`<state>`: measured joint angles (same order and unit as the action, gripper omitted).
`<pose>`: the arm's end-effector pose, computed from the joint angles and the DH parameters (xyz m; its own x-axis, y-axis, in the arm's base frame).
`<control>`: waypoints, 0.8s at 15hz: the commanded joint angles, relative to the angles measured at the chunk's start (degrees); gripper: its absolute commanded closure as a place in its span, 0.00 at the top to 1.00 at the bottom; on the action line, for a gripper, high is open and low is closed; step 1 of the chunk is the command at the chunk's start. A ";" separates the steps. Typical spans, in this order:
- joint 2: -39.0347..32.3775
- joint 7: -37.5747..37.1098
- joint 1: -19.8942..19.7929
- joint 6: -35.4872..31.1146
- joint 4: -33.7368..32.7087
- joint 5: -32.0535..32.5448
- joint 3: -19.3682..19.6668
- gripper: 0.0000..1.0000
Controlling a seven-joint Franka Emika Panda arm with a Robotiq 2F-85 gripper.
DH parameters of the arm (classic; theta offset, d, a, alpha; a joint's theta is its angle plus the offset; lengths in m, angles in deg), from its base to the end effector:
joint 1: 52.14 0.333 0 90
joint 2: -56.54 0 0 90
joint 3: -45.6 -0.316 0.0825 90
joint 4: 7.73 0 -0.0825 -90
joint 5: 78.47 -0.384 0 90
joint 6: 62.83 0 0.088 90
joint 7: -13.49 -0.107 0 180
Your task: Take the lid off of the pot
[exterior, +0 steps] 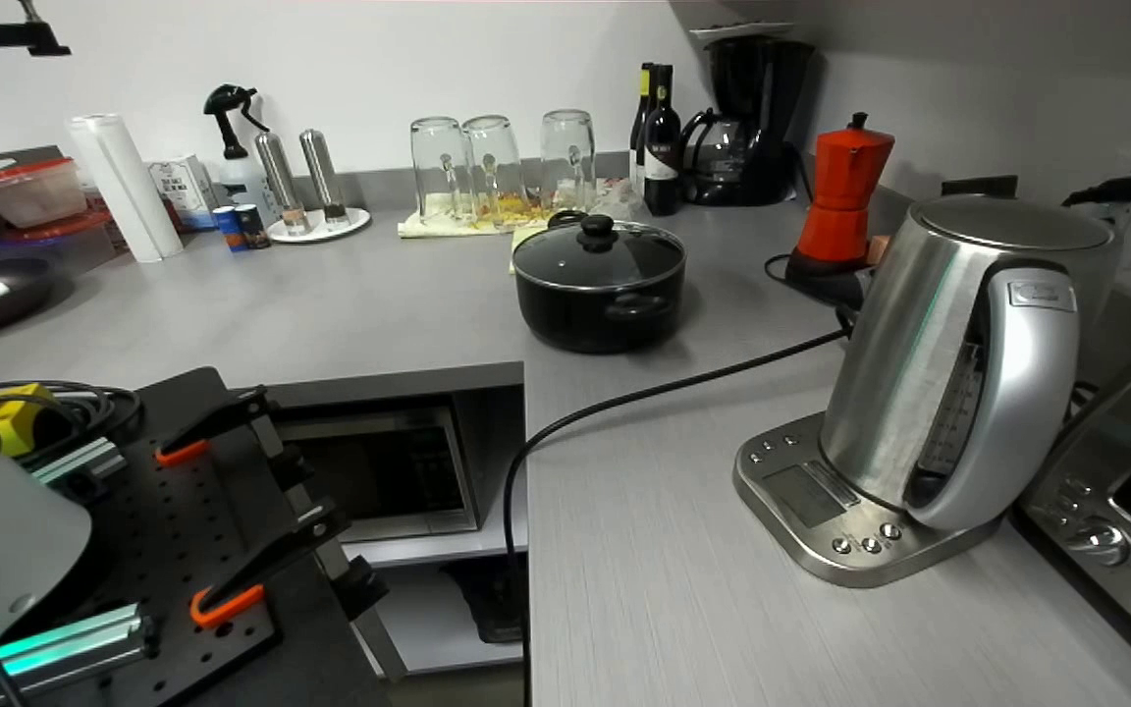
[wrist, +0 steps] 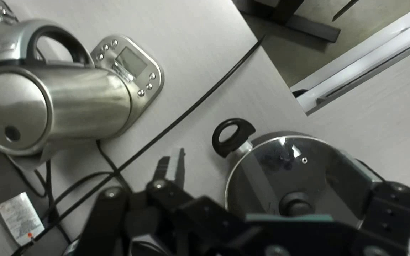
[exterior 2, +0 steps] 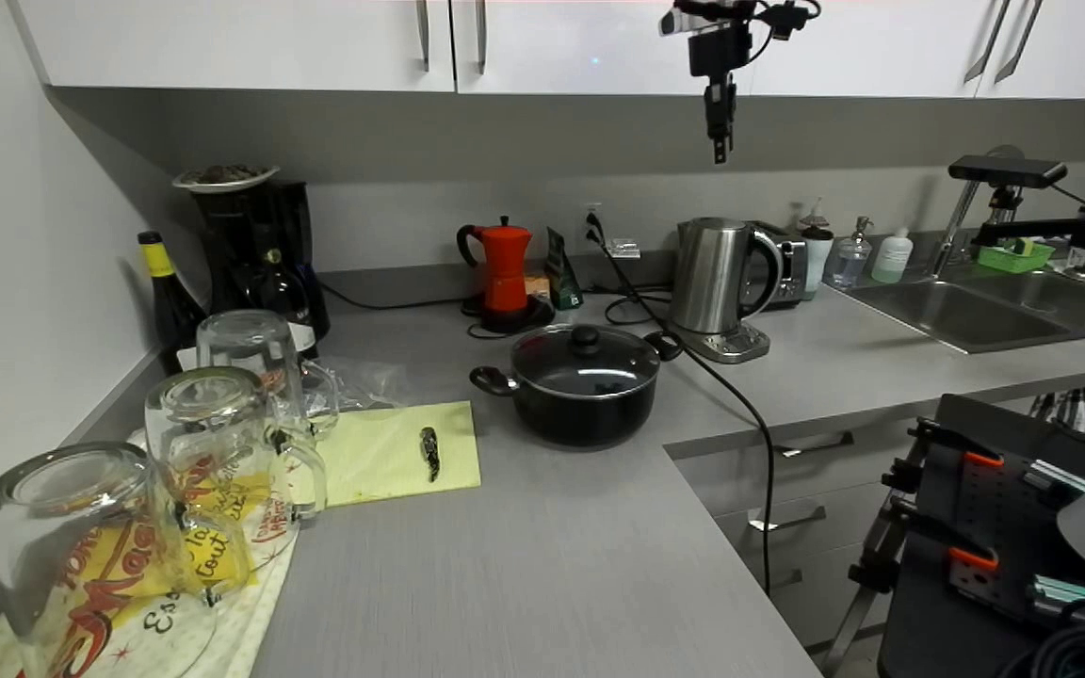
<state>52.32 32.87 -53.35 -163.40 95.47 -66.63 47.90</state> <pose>0.5696 -0.0527 0.4910 0.9354 0.3031 -0.1820 0.3307 -0.9323 0.1466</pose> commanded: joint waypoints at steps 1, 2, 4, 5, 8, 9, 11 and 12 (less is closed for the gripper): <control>-5.84 2.72 0.44 -4.26 -5.63 1.45 -1.39 1.00; -7.20 3.17 0.56 -5.91 -6.50 1.61 -1.77 1.00; -10.18 4.26 0.67 -8.48 -8.64 1.55 -2.43 1.00; -11.87 4.86 0.68 -9.72 -9.87 1.46 -2.68 1.00; -16.47 6.69 0.64 -12.24 -13.29 1.26 -3.42 1.00; -18.17 7.27 0.66 -13.26 -14.44 1.24 -3.65 1.00; -21.20 8.01 0.83 -14.73 -16.42 1.28 -4.11 1.00; -22.53 8.56 0.89 -15.29 -17.28 1.30 -4.36 1.00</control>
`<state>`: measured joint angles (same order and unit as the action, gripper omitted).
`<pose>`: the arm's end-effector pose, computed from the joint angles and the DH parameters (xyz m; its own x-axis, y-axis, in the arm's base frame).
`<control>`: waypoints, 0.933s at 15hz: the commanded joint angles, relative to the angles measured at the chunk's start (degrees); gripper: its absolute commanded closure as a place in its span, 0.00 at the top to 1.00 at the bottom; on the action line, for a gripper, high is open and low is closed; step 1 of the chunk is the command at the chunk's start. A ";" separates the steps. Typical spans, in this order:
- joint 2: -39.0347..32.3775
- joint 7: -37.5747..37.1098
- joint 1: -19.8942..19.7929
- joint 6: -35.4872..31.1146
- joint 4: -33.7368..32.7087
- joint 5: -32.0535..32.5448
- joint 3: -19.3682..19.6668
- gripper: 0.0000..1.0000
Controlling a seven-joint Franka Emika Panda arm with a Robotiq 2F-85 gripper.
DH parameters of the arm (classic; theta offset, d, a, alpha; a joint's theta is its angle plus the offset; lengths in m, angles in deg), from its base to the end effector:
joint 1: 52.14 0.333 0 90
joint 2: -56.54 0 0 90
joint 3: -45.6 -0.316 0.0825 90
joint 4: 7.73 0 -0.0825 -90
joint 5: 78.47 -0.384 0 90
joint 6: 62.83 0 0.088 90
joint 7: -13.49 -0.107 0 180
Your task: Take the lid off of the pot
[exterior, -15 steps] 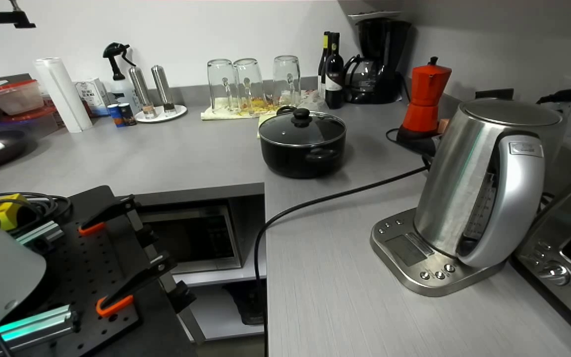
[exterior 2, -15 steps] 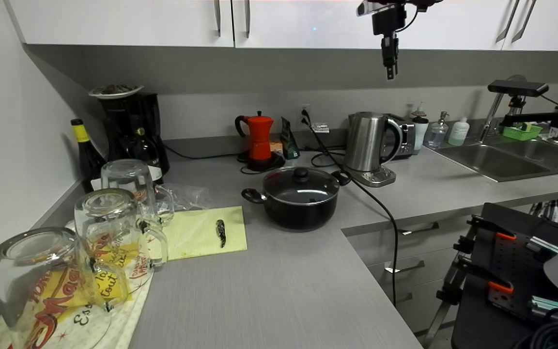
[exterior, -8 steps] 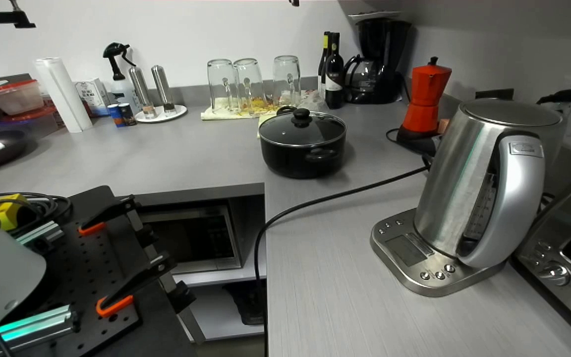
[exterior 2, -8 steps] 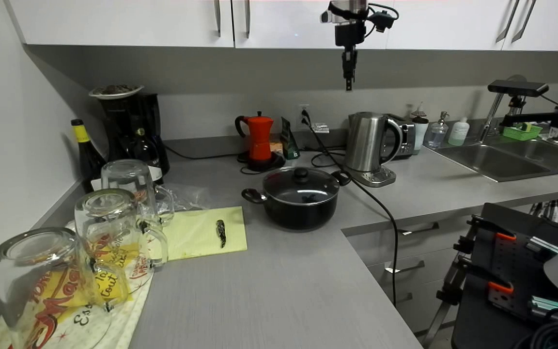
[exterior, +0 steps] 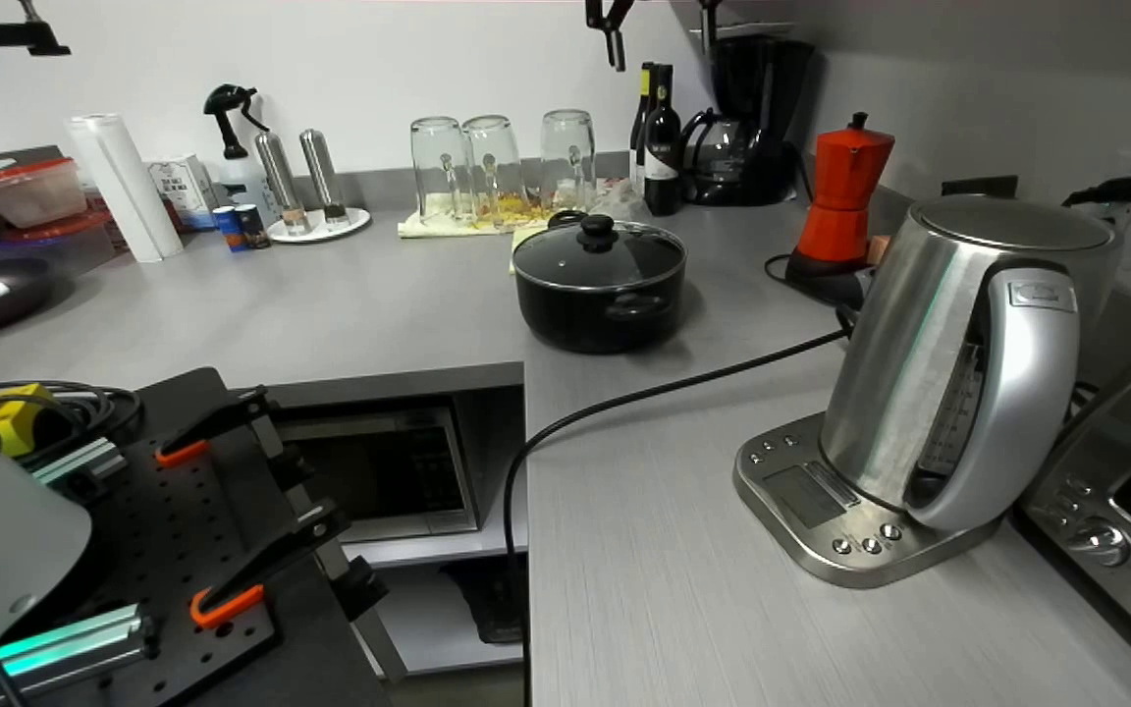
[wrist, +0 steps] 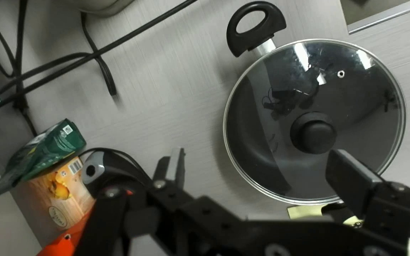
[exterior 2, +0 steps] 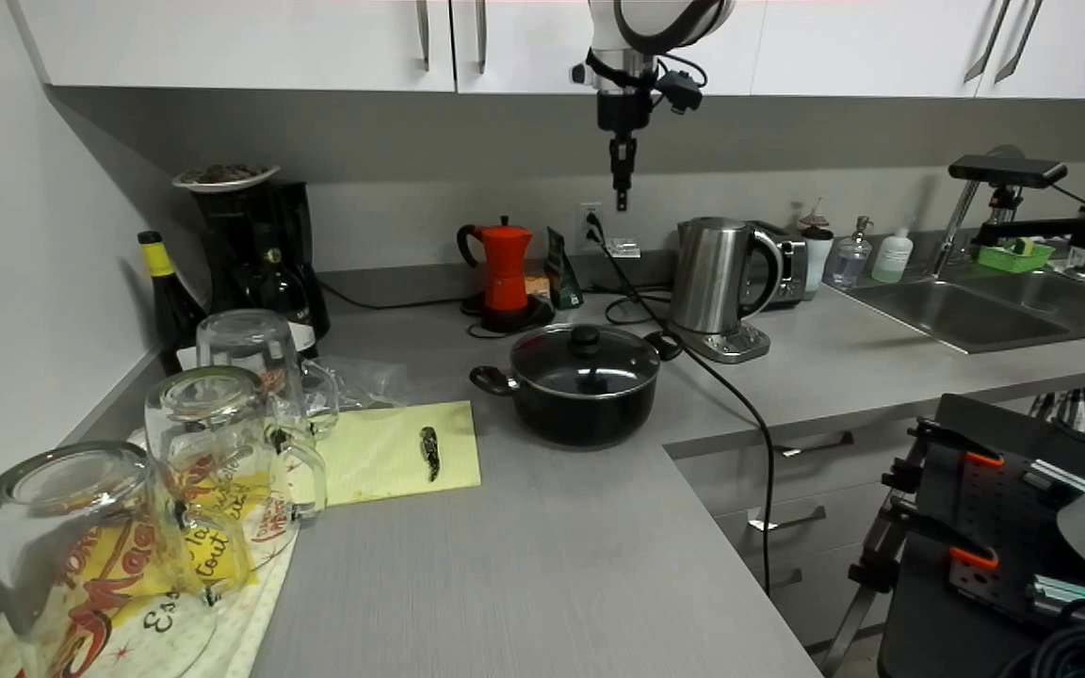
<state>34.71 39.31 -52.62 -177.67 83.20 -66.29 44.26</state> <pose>0.6726 -0.0045 0.4206 0.8539 0.5175 -0.0554 0.5183 -0.8361 0.1799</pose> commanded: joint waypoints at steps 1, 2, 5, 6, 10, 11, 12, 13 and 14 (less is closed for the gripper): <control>-6.25 2.62 0.28 -1.52 -5.67 0.91 -1.06 1.00; -7.40 3.29 0.44 -2.07 -6.12 0.95 -1.44 1.00; -10.23 4.58 1.34 -2.96 -6.79 1.46 -2.32 1.00; -10.95 5.04 1.64 -3.05 -6.87 1.64 -2.55 1.00; -13.62 6.01 2.58 -3.06 -6.66 2.42 -3.20 1.00; -14.05 6.36 2.68 -3.10 -6.38 2.46 -3.33 1.00; -14.45 6.69 2.70 -3.00 -6.28 2.46 -3.44 1.00; -14.89 7.35 2.52 -2.92 -6.11 2.24 -3.67 1.00; -15.28 8.15 2.38 -2.68 -6.06 2.03 -3.87 1.00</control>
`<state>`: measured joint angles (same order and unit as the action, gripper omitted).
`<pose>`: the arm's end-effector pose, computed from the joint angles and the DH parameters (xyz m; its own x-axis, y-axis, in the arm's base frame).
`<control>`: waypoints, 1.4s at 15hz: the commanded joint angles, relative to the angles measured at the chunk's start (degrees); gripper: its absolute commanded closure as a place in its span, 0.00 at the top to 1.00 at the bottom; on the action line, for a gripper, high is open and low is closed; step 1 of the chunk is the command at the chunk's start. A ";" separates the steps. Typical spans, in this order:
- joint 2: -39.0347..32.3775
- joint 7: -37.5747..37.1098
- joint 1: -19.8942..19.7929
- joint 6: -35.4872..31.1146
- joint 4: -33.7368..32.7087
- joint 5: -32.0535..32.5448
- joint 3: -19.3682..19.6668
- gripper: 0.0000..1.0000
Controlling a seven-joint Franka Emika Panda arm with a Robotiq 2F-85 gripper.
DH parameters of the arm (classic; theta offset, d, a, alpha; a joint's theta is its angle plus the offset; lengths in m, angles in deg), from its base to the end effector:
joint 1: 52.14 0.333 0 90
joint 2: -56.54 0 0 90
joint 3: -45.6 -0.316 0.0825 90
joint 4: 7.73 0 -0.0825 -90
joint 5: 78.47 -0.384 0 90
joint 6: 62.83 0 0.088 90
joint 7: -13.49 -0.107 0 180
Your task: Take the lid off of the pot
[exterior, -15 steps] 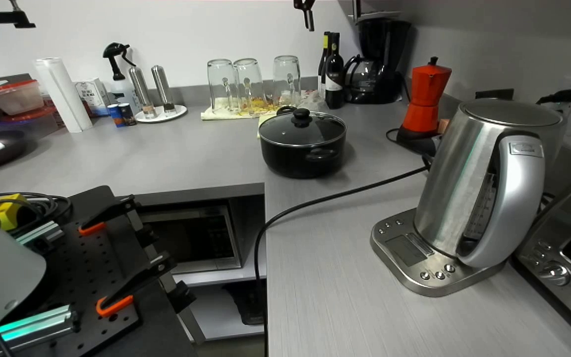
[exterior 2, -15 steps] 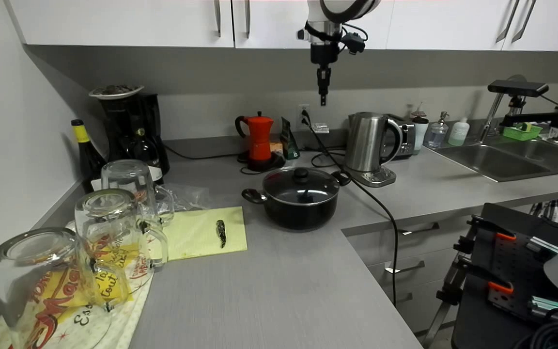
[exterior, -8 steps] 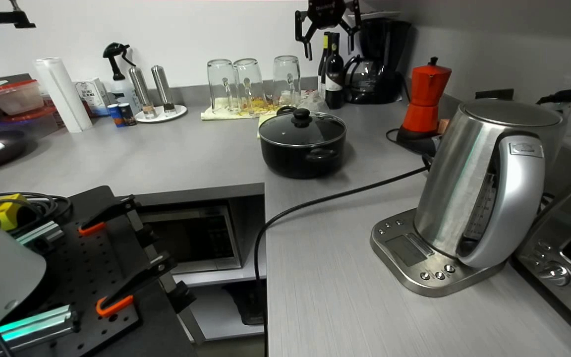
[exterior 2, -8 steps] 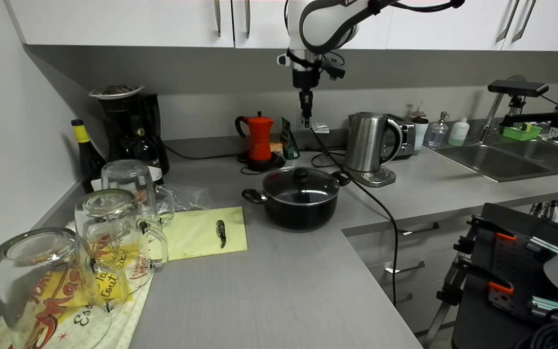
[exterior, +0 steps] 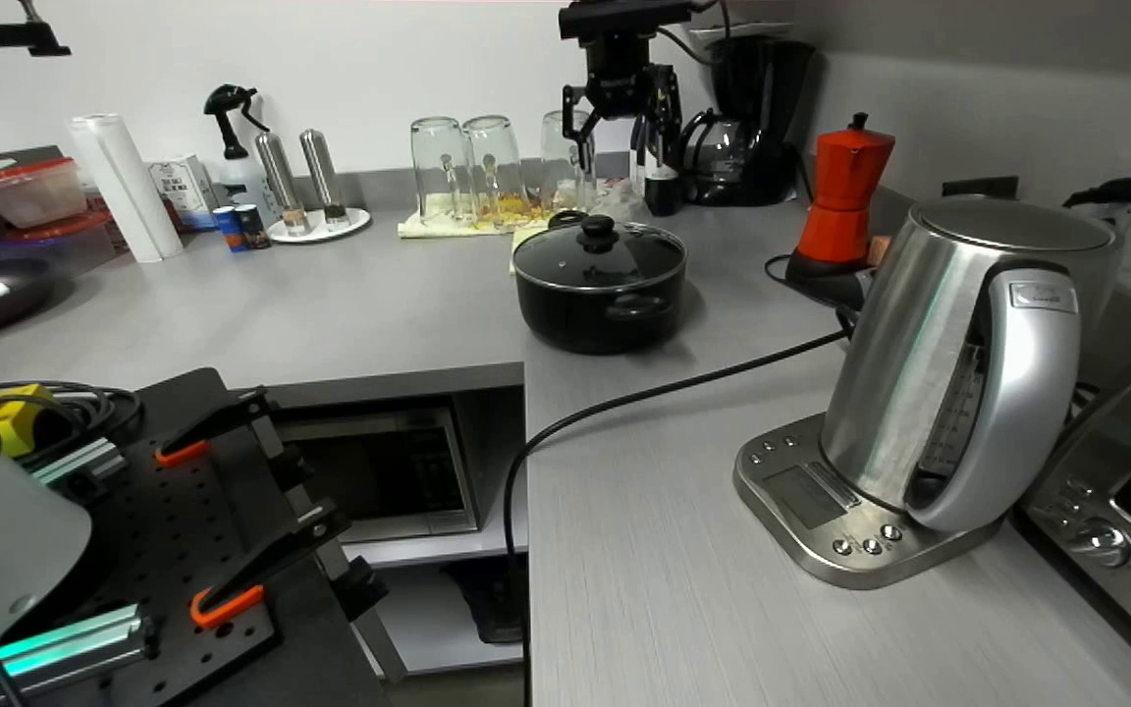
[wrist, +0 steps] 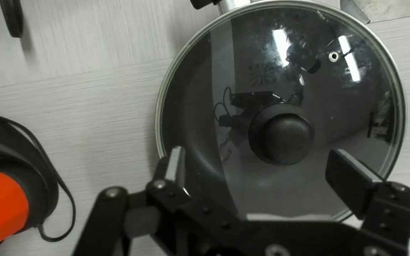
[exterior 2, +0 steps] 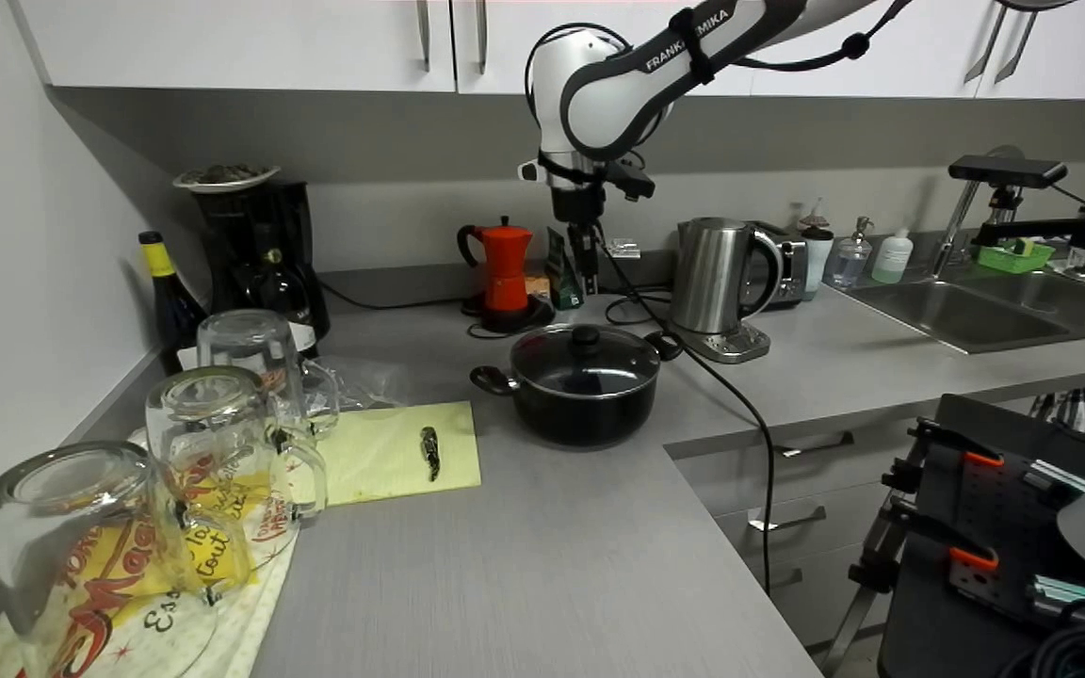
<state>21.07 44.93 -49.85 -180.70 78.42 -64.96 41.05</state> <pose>0.6997 0.0625 0.3007 0.7142 0.6858 -0.1400 0.6991 -0.7086 0.0951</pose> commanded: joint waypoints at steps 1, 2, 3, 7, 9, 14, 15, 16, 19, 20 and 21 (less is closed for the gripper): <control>-2.05 3.34 -0.55 0.53 -1.22 0.43 -0.88 1.00; -2.43 4.07 -0.57 0.68 -1.16 0.42 -0.95 1.00; -2.63 4.82 -0.63 0.86 -1.02 0.28 -1.07 1.00; -3.17 7.69 -0.71 0.92 -0.03 -0.02 -1.56 1.00; -3.35 8.73 -0.58 0.94 0.38 0.04 -1.71 1.00; -4.10 11.05 -0.44 0.71 1.12 0.13 -2.04 1.00; -4.22 11.39 -0.44 0.73 1.24 0.10 -2.08 1.00; -4.34 11.55 -0.39 0.64 1.34 0.18 -2.07 1.00; -4.60 12.68 -0.47 0.45 1.71 0.13 -2.16 1.00; -4.70 13.00 -0.46 0.44 1.78 0.15 -2.15 1.00; -4.78 13.36 -0.46 0.33 1.93 0.18 -2.17 1.00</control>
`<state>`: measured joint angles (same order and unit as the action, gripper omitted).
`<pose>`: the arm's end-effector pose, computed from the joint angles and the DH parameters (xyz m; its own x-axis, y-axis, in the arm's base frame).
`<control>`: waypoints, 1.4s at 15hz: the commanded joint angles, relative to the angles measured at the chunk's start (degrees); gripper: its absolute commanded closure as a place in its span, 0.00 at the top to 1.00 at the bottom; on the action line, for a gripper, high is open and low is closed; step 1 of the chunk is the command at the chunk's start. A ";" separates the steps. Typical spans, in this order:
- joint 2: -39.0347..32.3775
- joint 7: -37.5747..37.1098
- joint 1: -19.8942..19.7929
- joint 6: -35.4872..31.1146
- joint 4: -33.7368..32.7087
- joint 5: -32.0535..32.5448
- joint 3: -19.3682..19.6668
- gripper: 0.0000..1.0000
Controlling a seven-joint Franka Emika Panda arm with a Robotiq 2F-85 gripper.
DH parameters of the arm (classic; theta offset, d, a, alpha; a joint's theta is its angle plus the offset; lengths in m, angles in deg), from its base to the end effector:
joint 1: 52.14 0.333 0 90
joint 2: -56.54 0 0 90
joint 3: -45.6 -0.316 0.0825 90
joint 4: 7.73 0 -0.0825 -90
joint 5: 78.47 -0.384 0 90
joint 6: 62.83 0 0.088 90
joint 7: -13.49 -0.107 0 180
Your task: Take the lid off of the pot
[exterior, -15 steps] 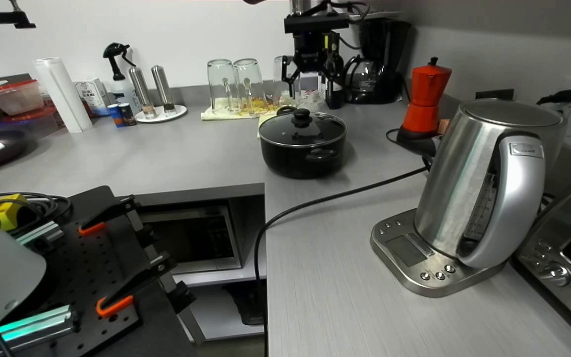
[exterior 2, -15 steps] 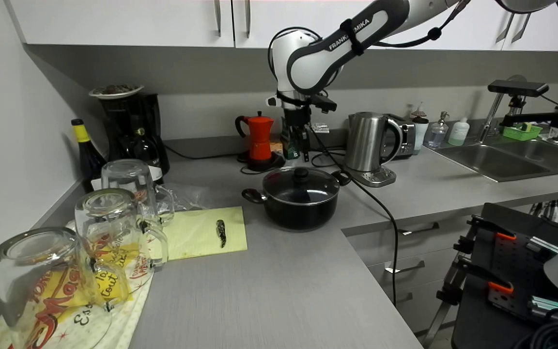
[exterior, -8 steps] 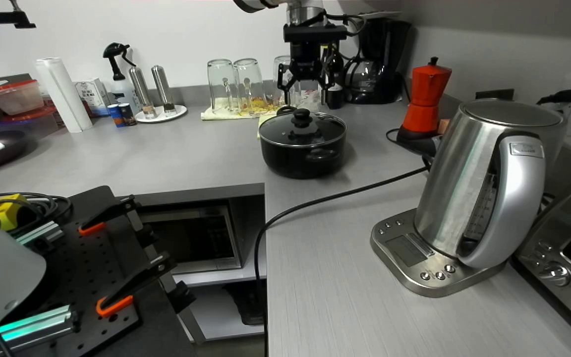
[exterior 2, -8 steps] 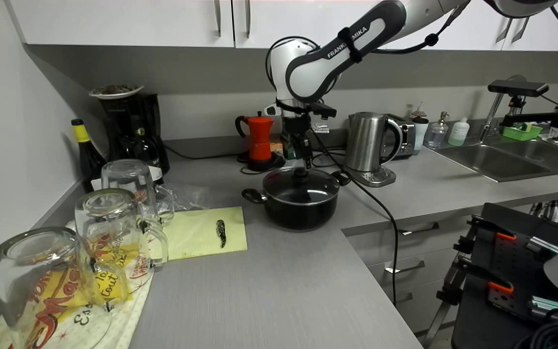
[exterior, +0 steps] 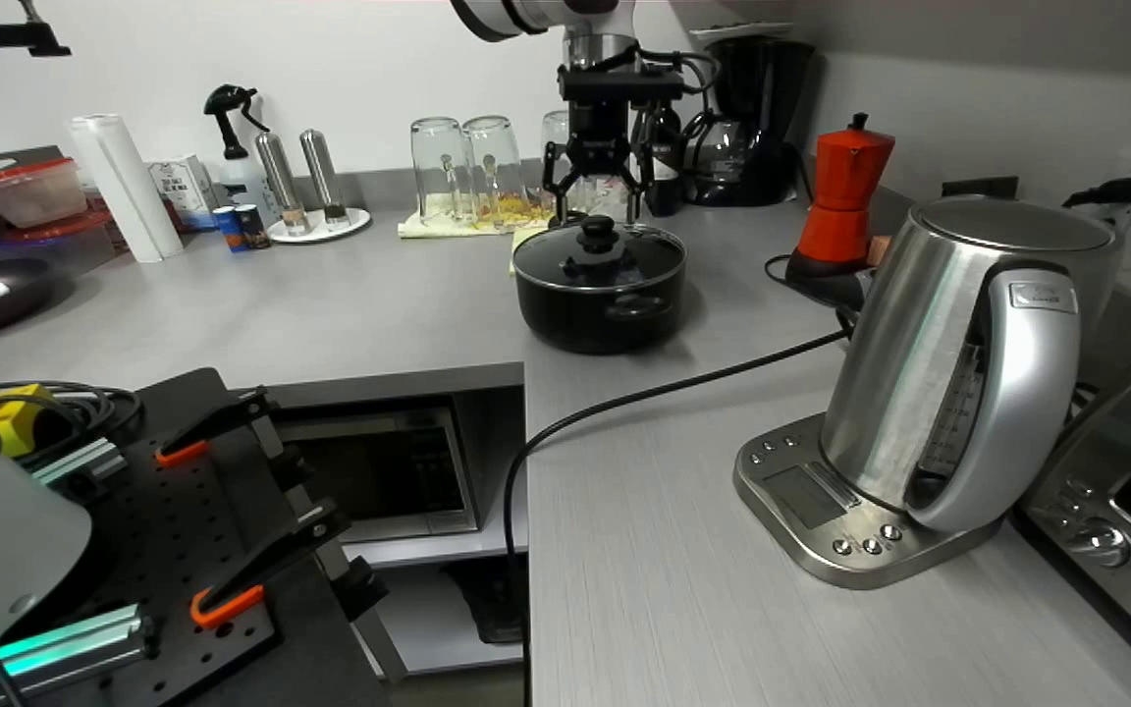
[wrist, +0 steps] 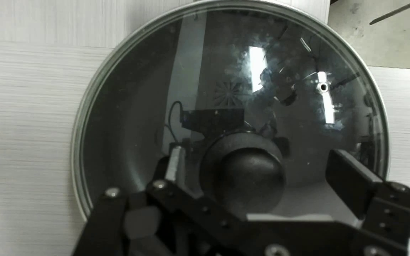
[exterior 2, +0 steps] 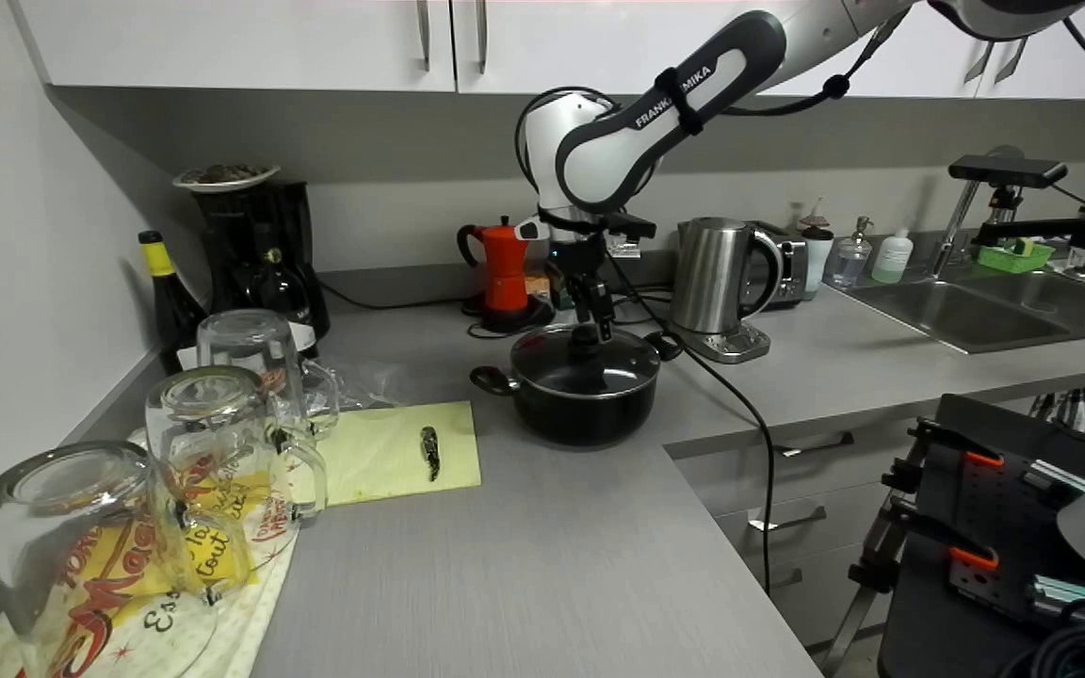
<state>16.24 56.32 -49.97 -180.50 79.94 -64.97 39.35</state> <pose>0.6850 0.0780 0.2310 0.5228 0.8264 -0.2090 0.8404 -0.5408 -0.0363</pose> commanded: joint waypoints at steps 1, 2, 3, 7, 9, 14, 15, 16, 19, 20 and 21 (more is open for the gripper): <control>-0.02 2.13 -0.34 0.15 0.47 0.18 -0.47 1.00; -0.14 2.30 -0.31 0.15 0.42 0.22 -0.46 1.00; -0.19 2.58 -0.30 0.19 0.39 0.20 -0.47 1.00; -0.07 3.51 -0.22 -0.17 0.45 0.23 -0.51 0.60; -0.06 3.79 -0.17 -0.09 0.33 0.25 -0.53 0.44; 0.00 3.99 -0.17 0.00 0.03 0.18 -0.53 0.23; 0.02 4.01 -0.19 -0.04 0.02 0.15 -0.54 0.23; 0.07 4.01 -0.21 -0.07 0.04 0.11 -0.56 0.23; 0.26 4.09 -0.25 -0.41 0.17 0.03 -0.64 0.23; 0.40 4.05 -0.16 -0.77 0.31 0.22 -0.62 0.23; 0.46 4.23 -0.18 -0.80 0.36 0.15 -0.71 0.23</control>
<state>16.00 58.98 -50.01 -180.68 79.99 -64.96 39.21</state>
